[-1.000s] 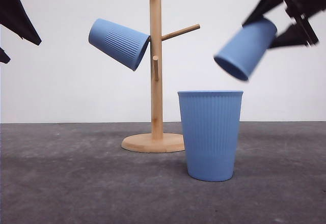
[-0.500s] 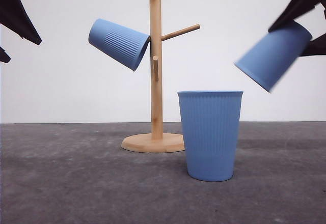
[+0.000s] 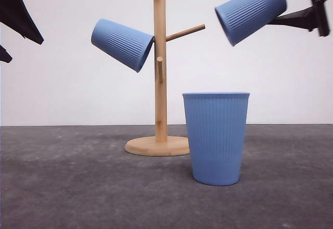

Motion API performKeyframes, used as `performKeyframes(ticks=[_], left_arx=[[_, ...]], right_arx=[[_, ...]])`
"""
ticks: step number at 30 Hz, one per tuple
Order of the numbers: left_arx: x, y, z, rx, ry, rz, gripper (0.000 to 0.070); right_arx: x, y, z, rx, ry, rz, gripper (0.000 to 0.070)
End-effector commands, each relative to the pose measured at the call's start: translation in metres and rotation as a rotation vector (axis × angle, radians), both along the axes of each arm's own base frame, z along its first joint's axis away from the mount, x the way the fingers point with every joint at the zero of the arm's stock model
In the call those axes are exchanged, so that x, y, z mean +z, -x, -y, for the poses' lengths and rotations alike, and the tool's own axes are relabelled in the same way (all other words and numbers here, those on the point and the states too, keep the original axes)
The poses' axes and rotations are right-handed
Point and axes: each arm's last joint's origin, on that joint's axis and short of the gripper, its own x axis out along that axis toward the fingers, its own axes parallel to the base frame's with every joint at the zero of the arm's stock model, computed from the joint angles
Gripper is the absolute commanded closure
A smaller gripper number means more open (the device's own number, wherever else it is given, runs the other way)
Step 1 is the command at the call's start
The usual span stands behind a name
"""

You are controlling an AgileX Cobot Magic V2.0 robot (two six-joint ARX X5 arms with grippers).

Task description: Place three cups

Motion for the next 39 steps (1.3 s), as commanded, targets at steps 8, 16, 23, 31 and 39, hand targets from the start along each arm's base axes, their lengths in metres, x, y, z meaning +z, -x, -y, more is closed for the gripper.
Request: performKeyframes(ticks=[8,16,23,31,39], left_arx=[[0.000,-0.002,0.001,-0.005,-0.005,0.007,0.0268],[0.000,-0.002,0.001,-0.005,-0.005,0.007,0.0268],[0.000,-0.002,0.001,-0.005,-0.005,0.007,0.0268],[0.000,-0.002,0.001,-0.005,-0.005,0.007,0.0268],[0.000,-0.002,0.001,-0.005,-0.005,0.007,0.0268]], right_arx=[[0.012,-0.045,-0.015,0.115,0.012,-0.011,0.0382],[-0.002,-0.064,-0.042,0.174,0.043,-0.036,0.0382],[-0.017,-0.069,-0.064,0.202,0.071,-0.052,0.0381],[-0.023,-0.072,-0.071,0.193,0.093,-0.054,0.0303],[-0.023,-0.072,-0.071,0.186,0.099,-0.043,0.0186]])
